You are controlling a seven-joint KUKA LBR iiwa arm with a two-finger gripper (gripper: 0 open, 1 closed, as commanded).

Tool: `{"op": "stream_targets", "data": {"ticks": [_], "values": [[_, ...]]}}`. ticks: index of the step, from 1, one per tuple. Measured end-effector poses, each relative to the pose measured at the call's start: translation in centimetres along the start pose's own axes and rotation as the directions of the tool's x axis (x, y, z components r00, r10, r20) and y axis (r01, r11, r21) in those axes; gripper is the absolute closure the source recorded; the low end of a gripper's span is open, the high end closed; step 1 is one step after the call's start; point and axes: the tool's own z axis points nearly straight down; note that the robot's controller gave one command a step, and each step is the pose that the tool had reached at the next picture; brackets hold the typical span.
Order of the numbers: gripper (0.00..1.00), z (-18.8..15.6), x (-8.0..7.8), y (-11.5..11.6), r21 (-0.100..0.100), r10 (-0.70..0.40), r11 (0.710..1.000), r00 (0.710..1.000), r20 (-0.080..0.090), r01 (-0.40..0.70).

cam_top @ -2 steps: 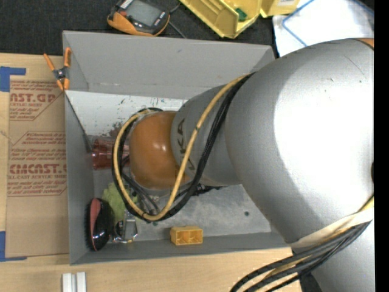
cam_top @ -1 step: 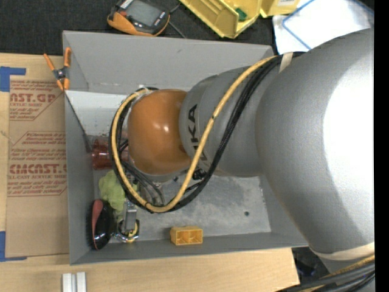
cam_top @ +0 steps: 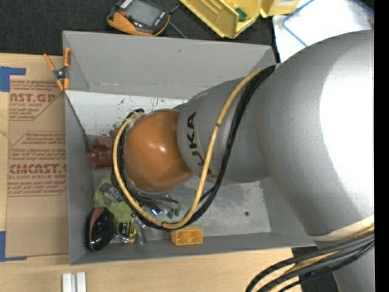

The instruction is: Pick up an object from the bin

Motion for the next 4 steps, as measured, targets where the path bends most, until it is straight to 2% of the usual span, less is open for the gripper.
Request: {"op": "stream_targets", "data": {"ticks": [1,2,4], "values": [[0.00,2.9,-1.9,1.8,-0.003,0.100,0.995,0.995,0.007,-0.100],[1.00,2.4,-1.4,0.7,0.016,-0.369,0.929,0.929,0.031,0.369],[1.00,1.4,-1.3,0.7,0.016,-0.369,0.929,0.929,0.031,0.369]]}}
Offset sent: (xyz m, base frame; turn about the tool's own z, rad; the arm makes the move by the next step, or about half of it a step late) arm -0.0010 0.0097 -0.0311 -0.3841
